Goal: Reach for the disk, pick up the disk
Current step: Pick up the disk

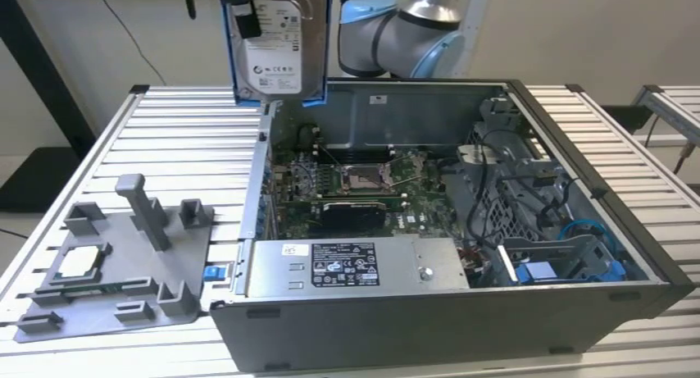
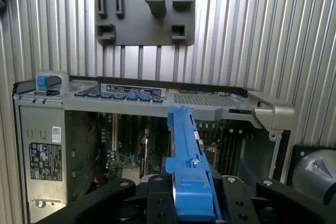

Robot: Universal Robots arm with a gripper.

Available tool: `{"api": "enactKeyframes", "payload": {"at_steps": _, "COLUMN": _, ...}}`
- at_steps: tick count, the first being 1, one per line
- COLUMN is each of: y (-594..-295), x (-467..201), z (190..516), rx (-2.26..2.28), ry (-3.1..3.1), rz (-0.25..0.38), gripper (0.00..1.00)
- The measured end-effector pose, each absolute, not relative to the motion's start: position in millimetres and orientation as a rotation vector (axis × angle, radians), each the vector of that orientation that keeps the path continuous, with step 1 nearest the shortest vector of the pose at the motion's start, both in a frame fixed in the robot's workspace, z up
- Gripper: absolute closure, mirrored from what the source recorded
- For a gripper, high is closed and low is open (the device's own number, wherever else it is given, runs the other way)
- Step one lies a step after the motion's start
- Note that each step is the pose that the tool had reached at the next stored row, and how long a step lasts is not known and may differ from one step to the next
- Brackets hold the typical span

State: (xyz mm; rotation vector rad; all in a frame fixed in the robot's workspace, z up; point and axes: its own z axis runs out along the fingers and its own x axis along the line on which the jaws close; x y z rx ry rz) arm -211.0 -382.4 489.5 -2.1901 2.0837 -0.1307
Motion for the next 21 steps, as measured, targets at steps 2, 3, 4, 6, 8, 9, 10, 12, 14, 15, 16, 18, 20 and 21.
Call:
{"api": "enactKeyframes", "payload": {"at_steps": 2, "y": -382.5, "x": -204.1, "z": 489.5, "rx": -2.190, "ry": 2.084, "rz": -0.130, "gripper": 1.00}}
{"api": "enactKeyframes", "payload": {"at_steps": 3, "y": -382.5, "x": -201.5, "z": 489.4, "rx": -2.190, "ry": 2.084, "rz": -0.130, "gripper": 1.00}}
{"api": "enactKeyframes", "payload": {"at_steps": 4, "y": -382.6, "x": -199.3, "z": 489.5, "rx": -2.190, "ry": 2.084, "rz": -0.130, "gripper": 1.00}}
{"api": "enactKeyframes", "payload": {"at_steps": 6, "y": -382.6, "x": -195.4, "z": 489.4, "rx": -2.190, "ry": 2.084, "rz": -0.130, "gripper": 1.00}}
{"api": "enactKeyframes", "payload": {"at_steps": 8, "y": -382.7, "x": -190.2, "z": 489.3, "rx": -2.190, "ry": 2.084, "rz": -0.130, "gripper": 1.00}}
{"api": "enactKeyframes", "payload": {"at_steps": 9, "y": -382.7, "x": -187.1, "z": 489.2, "rx": -2.190, "ry": 2.084, "rz": -0.130, "gripper": 1.00}}
{"api": "enactKeyframes", "payload": {"at_steps": 10, "y": -382.8, "x": -183.5, "z": 489.1, "rx": -2.190, "ry": 2.084, "rz": -0.130, "gripper": 1.00}}
{"api": "enactKeyframes", "payload": {"at_steps": 12, "y": -383.0, "x": -176.5, "z": 489.0, "rx": -2.190, "ry": 2.084, "rz": -0.130, "gripper": 1.00}}
{"api": "enactKeyframes", "payload": {"at_steps": 14, "y": -383.1, "x": -170.0, "z": 488.8, "rx": -2.190, "ry": 2.084, "rz": -0.130, "gripper": 1.00}}
{"api": "enactKeyframes", "payload": {"at_steps": 15, "y": -383.2, "x": -167.2, "z": 488.7, "rx": -2.190, "ry": 2.084, "rz": -0.130, "gripper": 1.00}}
{"api": "enactKeyframes", "payload": {"at_steps": 16, "y": -383.3, "x": -164.6, "z": 488.7, "rx": -2.190, "ry": 2.084, "rz": -0.130, "gripper": 1.00}}
{"api": "enactKeyframes", "payload": {"at_steps": 18, "y": -383.4, "x": -159.5, "z": 488.4, "rx": -2.190, "ry": 2.084, "rz": -0.130, "gripper": 1.00}}
{"api": "enactKeyframes", "payload": {"at_steps": 20, "y": -383.5, "x": -154.8, "z": 488.2, "rx": -2.190, "ry": 2.084, "rz": -0.130, "gripper": 1.00}}
{"api": "enactKeyframes", "payload": {"at_steps": 21, "y": -383.5, "x": -152.5, "z": 488.1, "rx": -2.190, "ry": 2.084, "rz": -0.130, "gripper": 1.00}}
